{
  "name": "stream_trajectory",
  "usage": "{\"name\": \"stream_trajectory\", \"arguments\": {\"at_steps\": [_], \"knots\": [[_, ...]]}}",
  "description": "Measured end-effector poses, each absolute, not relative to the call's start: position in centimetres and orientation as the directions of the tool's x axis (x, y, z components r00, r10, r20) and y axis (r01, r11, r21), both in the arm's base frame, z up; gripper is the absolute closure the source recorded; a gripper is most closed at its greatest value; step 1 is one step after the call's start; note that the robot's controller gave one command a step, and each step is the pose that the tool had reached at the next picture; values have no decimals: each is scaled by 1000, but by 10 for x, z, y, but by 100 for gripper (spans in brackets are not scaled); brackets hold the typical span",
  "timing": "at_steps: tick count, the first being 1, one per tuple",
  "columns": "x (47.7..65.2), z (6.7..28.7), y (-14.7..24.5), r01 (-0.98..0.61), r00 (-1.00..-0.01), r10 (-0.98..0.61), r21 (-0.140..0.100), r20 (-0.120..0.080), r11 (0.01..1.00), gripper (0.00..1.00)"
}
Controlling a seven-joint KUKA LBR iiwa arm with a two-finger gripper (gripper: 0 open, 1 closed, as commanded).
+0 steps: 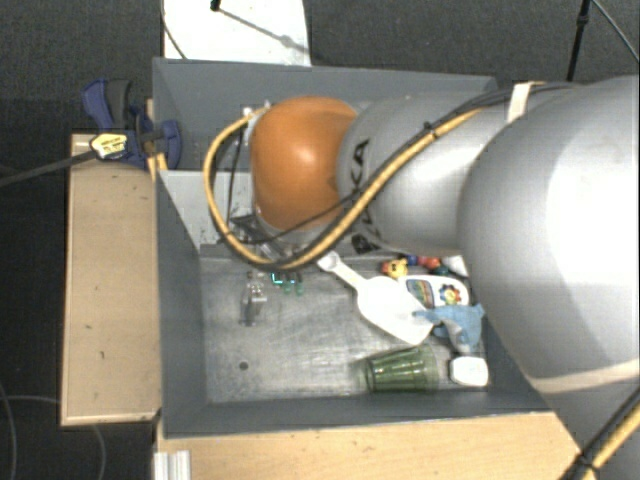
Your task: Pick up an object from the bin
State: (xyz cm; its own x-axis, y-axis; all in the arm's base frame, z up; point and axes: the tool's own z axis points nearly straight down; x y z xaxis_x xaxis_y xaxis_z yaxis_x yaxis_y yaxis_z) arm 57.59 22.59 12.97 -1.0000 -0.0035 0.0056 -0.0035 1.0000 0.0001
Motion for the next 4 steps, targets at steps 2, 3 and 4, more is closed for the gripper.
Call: {"name": "stream_trajectory", "arguments": {"at_steps": [2,3,4], "knots": [[582,87,142,-21,-1000,-21,1,-4,1000,0],[585,73,90,-199,-980,-199,2,-6,980,0],[590,101,58,-67,-998,-67,1,-5,998,0]]}}
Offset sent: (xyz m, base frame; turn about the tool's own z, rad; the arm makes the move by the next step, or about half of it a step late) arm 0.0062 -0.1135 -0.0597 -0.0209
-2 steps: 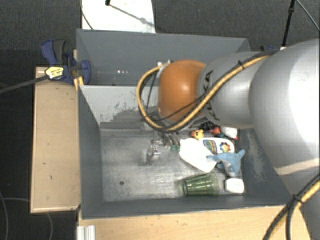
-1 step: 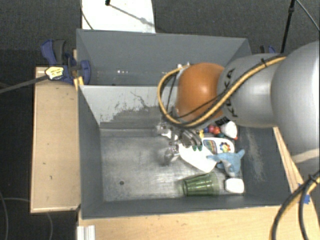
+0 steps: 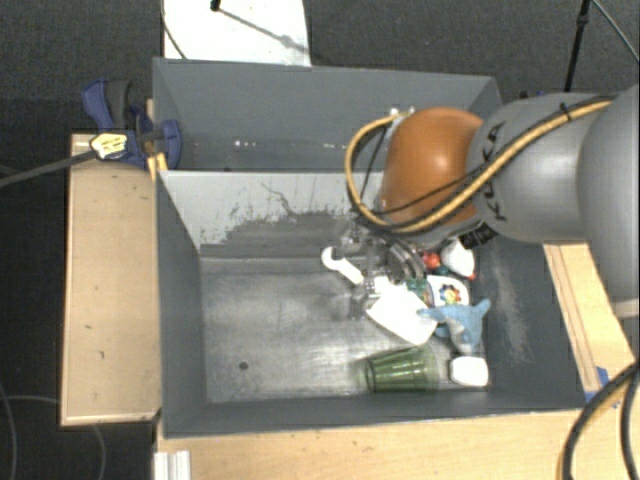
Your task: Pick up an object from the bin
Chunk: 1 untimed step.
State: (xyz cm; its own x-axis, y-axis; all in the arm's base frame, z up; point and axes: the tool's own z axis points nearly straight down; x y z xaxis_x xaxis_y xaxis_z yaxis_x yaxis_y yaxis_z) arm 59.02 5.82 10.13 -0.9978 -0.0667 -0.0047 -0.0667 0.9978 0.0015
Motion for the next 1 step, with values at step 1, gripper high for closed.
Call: {"name": "stream_trajectory", "arguments": {"at_steps": [1], "knots": [[560,77,8,56,-998,56,7,-17,998,0]]}}
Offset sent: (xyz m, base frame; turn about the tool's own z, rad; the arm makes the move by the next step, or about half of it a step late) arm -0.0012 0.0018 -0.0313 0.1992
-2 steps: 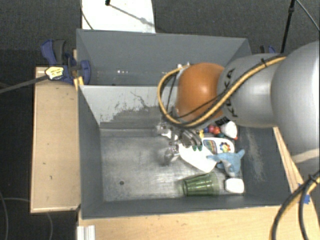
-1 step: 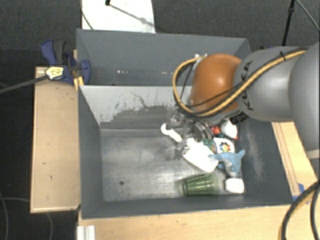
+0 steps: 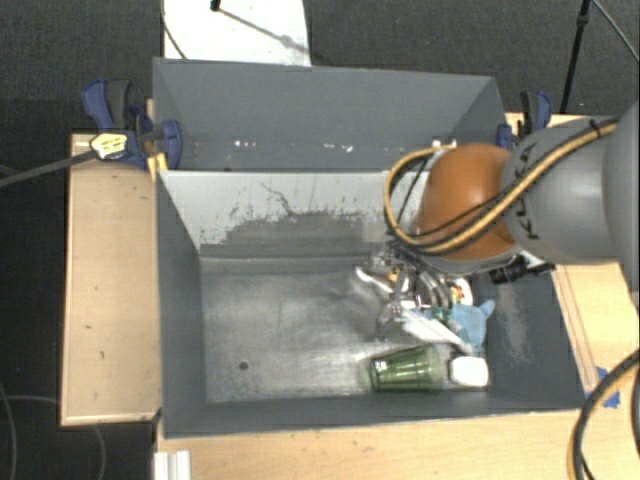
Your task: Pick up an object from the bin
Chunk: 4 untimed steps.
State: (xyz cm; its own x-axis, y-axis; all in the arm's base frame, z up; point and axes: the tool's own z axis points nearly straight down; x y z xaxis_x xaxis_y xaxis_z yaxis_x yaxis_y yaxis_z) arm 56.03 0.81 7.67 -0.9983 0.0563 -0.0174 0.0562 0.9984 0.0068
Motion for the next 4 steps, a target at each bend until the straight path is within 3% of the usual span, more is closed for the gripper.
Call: {"name": "stream_trajectory", "arguments": {"at_steps": [1,2,3,4], "knots": [[594,77,61,134,-991,134,5,-15,991,100],[594,76,61,136,-991,136,5,-15,991,100],[597,128,61,138,-990,138,2,-8,990,100],[594,96,61,141,-990,141,1,1,990,100]]}}
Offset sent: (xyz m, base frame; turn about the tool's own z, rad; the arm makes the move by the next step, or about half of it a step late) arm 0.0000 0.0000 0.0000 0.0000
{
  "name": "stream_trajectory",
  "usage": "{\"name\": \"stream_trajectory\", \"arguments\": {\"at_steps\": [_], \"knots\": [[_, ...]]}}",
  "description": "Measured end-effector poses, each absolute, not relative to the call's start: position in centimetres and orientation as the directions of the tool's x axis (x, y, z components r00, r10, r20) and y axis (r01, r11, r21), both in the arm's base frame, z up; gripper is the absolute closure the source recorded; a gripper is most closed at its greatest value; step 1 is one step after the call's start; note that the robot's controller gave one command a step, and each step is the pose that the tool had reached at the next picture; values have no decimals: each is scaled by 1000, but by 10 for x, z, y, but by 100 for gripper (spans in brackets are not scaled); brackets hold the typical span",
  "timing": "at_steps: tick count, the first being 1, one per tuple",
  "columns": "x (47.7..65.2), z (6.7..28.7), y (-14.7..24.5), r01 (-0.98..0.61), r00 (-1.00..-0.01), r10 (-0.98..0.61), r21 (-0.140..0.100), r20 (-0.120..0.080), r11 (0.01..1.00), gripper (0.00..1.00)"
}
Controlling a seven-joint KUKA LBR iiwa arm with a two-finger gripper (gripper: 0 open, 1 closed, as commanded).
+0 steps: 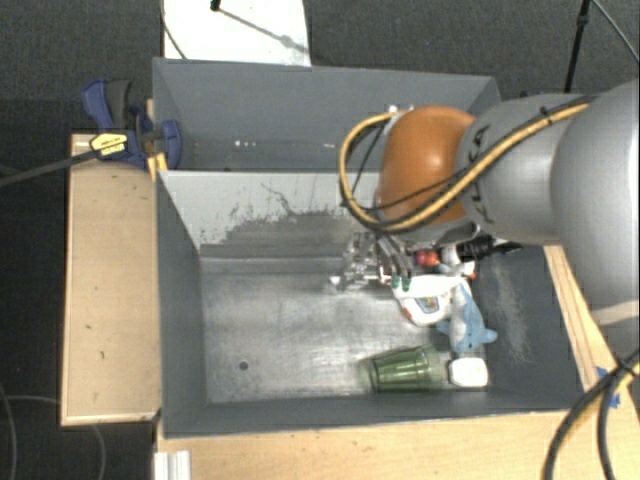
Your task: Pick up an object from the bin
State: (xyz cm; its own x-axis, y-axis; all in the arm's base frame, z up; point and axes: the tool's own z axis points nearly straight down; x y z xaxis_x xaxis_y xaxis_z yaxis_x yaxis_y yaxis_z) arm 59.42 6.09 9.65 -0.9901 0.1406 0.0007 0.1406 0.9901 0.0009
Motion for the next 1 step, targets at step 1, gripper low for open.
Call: {"name": "stream_trajectory", "arguments": {"at_steps": [1], "knots": [[599,173,61,143,-990,143,2,-6,990,100]]}}
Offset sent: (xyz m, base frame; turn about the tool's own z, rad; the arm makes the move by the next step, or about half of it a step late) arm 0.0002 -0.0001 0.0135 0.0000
